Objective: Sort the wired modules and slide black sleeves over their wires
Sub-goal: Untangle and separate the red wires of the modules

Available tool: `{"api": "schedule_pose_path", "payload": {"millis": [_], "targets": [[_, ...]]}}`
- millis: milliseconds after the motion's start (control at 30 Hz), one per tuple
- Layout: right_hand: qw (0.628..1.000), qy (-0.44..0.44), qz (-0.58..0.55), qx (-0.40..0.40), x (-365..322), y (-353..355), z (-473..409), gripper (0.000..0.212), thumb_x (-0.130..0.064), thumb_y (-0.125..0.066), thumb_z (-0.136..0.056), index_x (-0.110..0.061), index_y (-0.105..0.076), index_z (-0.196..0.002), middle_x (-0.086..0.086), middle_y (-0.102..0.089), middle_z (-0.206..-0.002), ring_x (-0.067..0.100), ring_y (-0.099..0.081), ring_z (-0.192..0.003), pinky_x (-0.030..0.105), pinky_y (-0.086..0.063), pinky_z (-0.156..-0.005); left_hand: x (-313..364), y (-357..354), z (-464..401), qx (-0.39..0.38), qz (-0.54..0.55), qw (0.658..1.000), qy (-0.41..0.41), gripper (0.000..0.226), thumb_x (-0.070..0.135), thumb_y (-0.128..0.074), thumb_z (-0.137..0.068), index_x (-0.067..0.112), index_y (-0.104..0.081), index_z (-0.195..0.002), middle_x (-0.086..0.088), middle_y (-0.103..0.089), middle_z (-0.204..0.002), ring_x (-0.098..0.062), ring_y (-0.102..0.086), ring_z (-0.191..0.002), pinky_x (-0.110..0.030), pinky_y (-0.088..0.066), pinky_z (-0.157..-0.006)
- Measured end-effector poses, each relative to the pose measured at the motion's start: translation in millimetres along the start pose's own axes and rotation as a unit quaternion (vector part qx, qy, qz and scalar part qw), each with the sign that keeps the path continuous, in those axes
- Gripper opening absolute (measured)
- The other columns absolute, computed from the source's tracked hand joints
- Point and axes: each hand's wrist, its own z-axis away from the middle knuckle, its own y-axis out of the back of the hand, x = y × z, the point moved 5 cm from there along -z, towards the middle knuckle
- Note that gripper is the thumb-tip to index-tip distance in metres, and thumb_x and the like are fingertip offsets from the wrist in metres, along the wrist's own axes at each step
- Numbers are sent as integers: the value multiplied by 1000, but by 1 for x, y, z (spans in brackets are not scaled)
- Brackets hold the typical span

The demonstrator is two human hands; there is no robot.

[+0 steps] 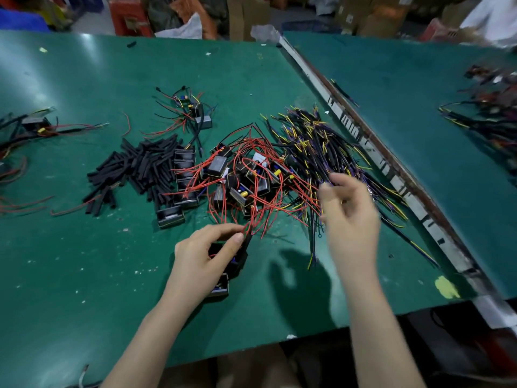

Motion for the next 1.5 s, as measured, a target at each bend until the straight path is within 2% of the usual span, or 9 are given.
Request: {"api": "schedule_pose_path", "payload": {"millis": [100, 300, 400, 567, 800, 933, 1000, 1233, 1500], "targets": [[989, -73, 99, 80, 29, 29, -48, 16, -21, -55, -90, -22, -65, -102, -6, -64, -89, 21, -60, -84, 36, -48, -80, 4, 0, -1, -1, -6, 1000, -23, 9, 32, -67, -86, 41, -70, -89, 23, -67, -91, 0, -62, -92, -45, -46, -90], [914, -173, 357, -82, 80, 24, -91, 37, -34, -57, -94, -12, -58, -124, 1, -61, -91, 17, -50, -80, 28, -37, -69, 11, 3, -1, -4, -70, 997, -38, 13, 34, -62, -84, 25, -73, -84, 19, -65, -87, -6, -62, -92, -49, -45, -87], [918, -172, 348, -85, 80, 23, -95, 31, -31, -60, -92, -13, -61, -117, -7, -54, -72, 9, -46, -63, 28, -34, -57, 14, 3, -1, -2, -89, 995, -40, 10, 31, -62, -85, 25, -70, -84, 20, -63, -87, -2, -60, -90, -47, -46, -87], [960, -139, 241, -29, 66, 34, -89, 14, -28, -62, -86, -18, -63, -96, -14, -56, -75, 8, -51, -71, 28, -37, -67, 12, 1, -1, -12, -76, 997, -27, 19, 16, -64, -87, 34, -61, -83, 22, -61, -85, 13, -52, -90, -4, -38, -74], [972, -40, 233, -7, 34, 44, -99, 21, -31, -53, -97, -13, -64, -101, 1, -62, -86, 16, -52, -79, 24, -36, -68, 11, -3, 3, -21, -53, 998, -14, 21, 24, -63, -88, 40, -56, -78, 23, -63, -80, 11, -55, -84, -2, -37, -69], [926, -118, 318, -165, 36, 44, -111, 33, -29, -52, -97, -16, -58, -127, 1, -64, -108, 19, -62, -90, 34, -51, -79, 7, 0, 4, 8, -18, 1000, 7, 15, 26, -62, -89, 37, -58, -79, 29, -62, -87, 7, -57, -80, -8, -41, -67], [925, -162, 303, -161, 39, 56, -107, 34, -26, -52, -97, -15, -55, -129, 3, -64, -114, 19, -66, -85, 30, -50, -65, 7, 0, 5, 17, -7, 1000, 13, 12, 27, -62, -88, 35, -59, -80, 29, -61, -85, 5, -58, -79, -16, -45, -67], [823, -233, 503, -127, 77, 104, -71, 38, -19, -63, -91, -12, -55, -128, 15, -57, -127, 30, -56, -102, 35, -46, -82, 8, -2, 4, 39, 7, 999, 22, 14, 23, -64, -87, 33, -61, -78, 18, -65, -77, 4, -58, -77, -20, -44, -67], [792, -309, 519, -87, 71, 113, -42, 42, -41, -58, -94, -1, -54, -106, 13, -56, -78, 25, -54, -69, 31, -40, -61, 5, 0, 6, 37, 23, 999, 29, 10, 25, -63, -87, 31, -62, -79, 22, -65, -78, 2, -59, -76, -25, -46, -68]]}}
